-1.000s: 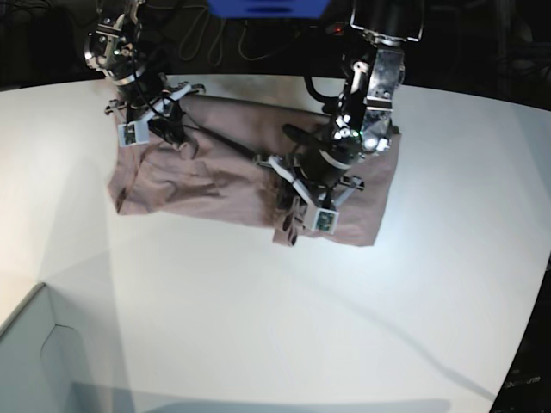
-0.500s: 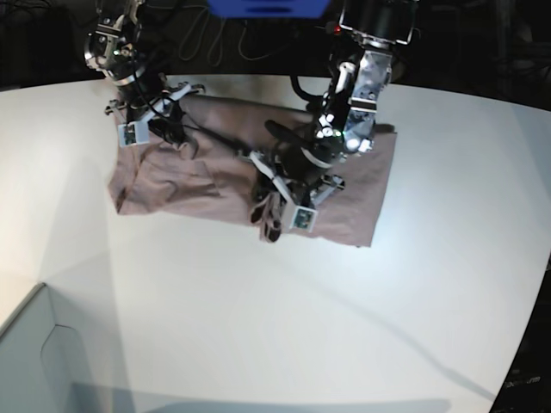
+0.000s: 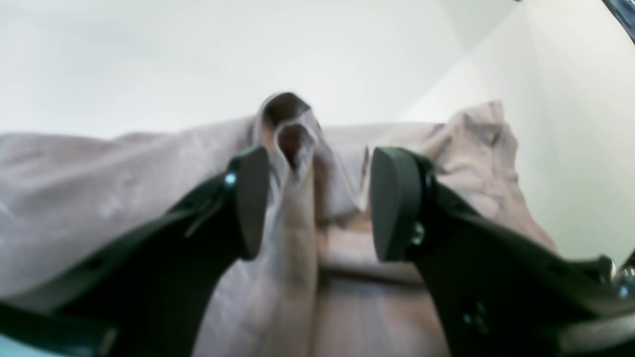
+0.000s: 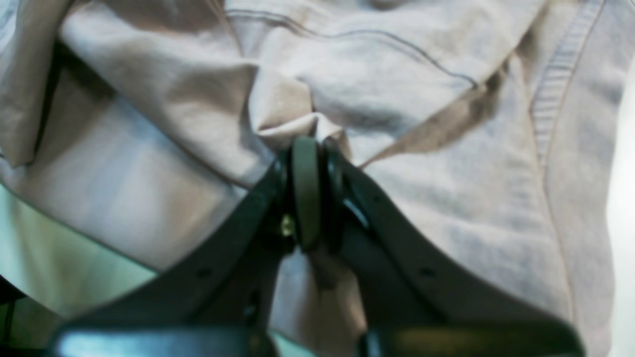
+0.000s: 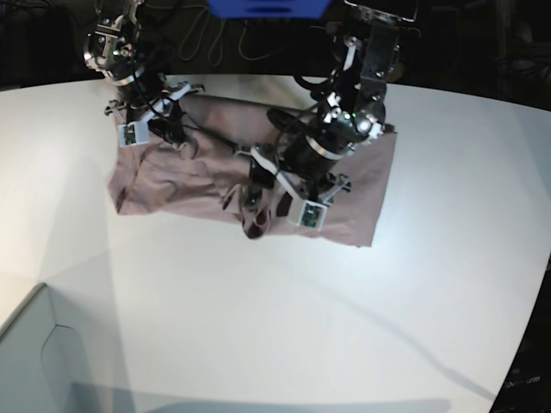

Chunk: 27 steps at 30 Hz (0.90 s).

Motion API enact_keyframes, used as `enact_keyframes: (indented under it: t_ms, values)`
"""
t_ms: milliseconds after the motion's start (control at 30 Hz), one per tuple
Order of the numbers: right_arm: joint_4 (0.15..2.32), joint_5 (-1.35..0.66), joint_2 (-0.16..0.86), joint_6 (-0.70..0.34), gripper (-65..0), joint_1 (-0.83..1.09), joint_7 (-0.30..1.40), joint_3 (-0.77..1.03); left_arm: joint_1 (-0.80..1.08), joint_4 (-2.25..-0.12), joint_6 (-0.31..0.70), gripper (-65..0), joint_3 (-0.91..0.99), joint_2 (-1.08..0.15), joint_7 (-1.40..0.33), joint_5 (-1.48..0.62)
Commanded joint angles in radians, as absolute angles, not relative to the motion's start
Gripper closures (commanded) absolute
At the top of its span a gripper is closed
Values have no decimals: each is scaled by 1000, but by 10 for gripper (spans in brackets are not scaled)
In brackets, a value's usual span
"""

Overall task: Layout the t-shirt on the table in an organized manner, then fold the t-shirt properly
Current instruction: 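Carry the strip end with the left gripper over toward the right gripper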

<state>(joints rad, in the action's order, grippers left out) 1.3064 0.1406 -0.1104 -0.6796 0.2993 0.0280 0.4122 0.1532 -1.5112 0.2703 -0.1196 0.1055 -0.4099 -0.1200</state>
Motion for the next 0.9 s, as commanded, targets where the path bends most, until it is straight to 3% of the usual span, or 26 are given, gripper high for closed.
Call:
enact_keyframes:
  t_ms: [0,100,300,433,867]
  values:
    - [1307,176,-105,-693,0,306,81,414,163,-1527,274,-322,-124,113,-395,-125]
    - [1307,176,-105,-693,0,306,81,414,196,-1540,272,-321,-99,113,-387,-127]
    - [1308,176,-93,-693,0,305,81,417,194,-1561,272,-321,142,122,-395,-128]
    - [1308,174,-90,-693,0,306,82,415,174,-1497,280,-321,145,114,-397,-130]
    - [1308,174,-85,-693,0,305,82,418,220,-1417,285,-321,-170,111,-412,-130]
